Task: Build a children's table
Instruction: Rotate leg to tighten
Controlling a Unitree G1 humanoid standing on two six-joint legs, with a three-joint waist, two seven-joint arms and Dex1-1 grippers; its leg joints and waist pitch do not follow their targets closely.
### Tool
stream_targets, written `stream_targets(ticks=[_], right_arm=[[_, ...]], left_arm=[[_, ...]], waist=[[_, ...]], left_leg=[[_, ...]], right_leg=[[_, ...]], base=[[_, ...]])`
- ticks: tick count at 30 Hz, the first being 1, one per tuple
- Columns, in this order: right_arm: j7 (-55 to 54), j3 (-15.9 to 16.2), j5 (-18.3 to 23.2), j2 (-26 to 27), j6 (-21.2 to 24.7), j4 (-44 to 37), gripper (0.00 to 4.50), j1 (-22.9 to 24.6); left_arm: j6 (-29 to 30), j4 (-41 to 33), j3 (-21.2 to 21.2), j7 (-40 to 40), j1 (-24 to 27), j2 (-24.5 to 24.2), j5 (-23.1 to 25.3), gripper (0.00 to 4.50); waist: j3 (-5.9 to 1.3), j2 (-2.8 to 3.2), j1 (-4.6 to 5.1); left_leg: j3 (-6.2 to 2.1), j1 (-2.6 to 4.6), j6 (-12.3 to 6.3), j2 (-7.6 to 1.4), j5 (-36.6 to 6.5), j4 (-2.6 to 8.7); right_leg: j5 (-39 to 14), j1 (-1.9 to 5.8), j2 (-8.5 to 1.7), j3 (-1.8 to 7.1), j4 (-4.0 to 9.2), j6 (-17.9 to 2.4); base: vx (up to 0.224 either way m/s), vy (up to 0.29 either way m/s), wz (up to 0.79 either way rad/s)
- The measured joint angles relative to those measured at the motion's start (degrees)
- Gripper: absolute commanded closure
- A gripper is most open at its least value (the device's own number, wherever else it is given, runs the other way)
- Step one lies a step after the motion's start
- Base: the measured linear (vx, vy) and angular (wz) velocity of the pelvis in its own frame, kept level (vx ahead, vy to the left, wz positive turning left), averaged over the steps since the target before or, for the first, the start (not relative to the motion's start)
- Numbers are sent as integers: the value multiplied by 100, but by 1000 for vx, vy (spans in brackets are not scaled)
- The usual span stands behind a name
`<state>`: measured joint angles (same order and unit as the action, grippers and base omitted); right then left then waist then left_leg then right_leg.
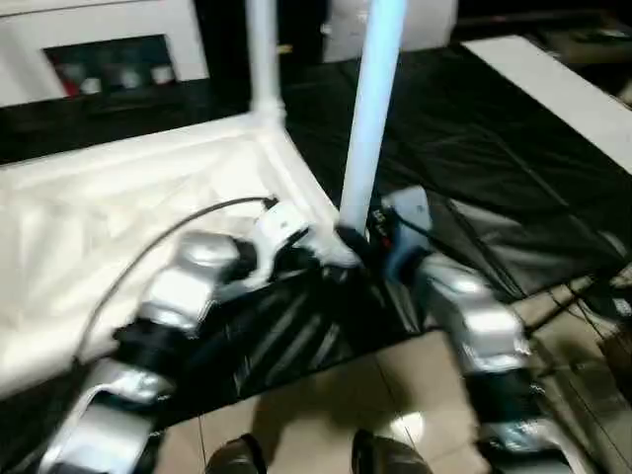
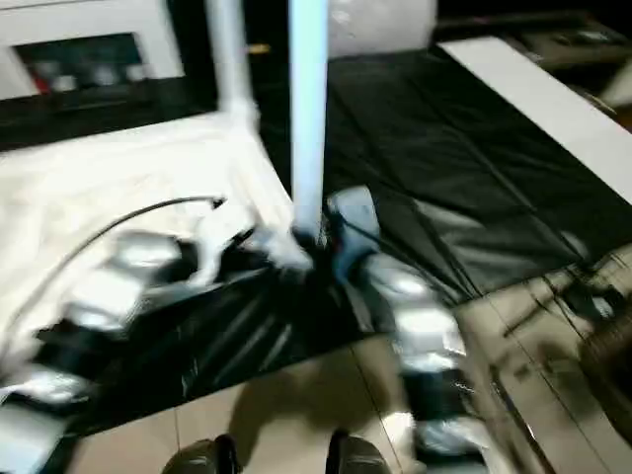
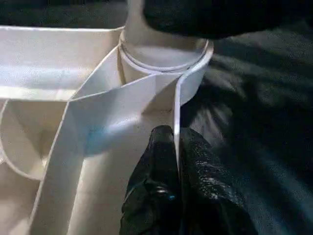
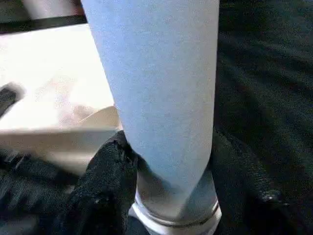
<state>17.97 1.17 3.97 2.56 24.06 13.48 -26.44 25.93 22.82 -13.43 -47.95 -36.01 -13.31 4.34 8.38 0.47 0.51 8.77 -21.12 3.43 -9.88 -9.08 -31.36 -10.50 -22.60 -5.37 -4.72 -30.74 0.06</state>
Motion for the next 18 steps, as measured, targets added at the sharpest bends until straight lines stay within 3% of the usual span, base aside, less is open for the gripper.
stream_targets(ticks=[1, 2, 4, 6, 10, 15, 18], right_arm=[[-155, -10, -17, 76, -13, 36, 255, -32], [-310, -14, -33, 165, -75, 55, 199, -32], [-401, -22, -49, 231, -174, 60, 199, -23], [-433, -26, -71, 278, -298, 46, 166, 28], [-314, -25, -118, 268, -541, -99, 138, 191], [1115, 115, 360, -662, -735, -593, 87, 680], [1900, 130, 592, -1199, -747, -775, 60, 818]], left_arm=[[13, 5, 0, 73, -12, 16, 9, 450], [12, 5, 3, 115, -20, 20, 30, 450], [12, 0, 3, 141, -42, 23, 45, 450], [3, -18, 3, 137, -50, 24, 57, 450], [-3, -139, -7, 55, -52, 21, 100, 450], [-314, -417, -240, -473, 79, -281, -10, 450], [-528, -580, -288, -813, 195, -484, -57, 450]], waist=[[14, 23, 31], [42, 49, 58], [86, 59, 69], [104, 25, 55], [114, 15, -72], [117, 5, -126], [116, 7, -180]], left_leg=[[-25, -5, -1, 1, -1, 4], [-50, 0, -1, -2, -1, 22], [-43, 11, -1, 3, -2, 73], [5, 32, -1, 13, -2, 139], [-15, -9, -4, 15, 1, 148], [131, -5, -76, 17, 53, 87], [140, 5, -77, 14, 54, 73]], right_leg=[[-5, 20, -4, -44, 48, 0], [-46, 52, -4, -86, 92, 1], [-169, 59, -3, -79, 68, -28], [-202, 30, -6, -29, 54, -38], [-201, -28, -13, -55, 60, -39], [27, -63, -10, 114, -21, -144], [77, -67, -5, 139, -55, -120]], base=[[-38, 55, -7], [0, 0, 0], [0, 0, 0], [0, 0, 0], [0, 0, 0], [20, 4, 1], [69, -14, 3]])
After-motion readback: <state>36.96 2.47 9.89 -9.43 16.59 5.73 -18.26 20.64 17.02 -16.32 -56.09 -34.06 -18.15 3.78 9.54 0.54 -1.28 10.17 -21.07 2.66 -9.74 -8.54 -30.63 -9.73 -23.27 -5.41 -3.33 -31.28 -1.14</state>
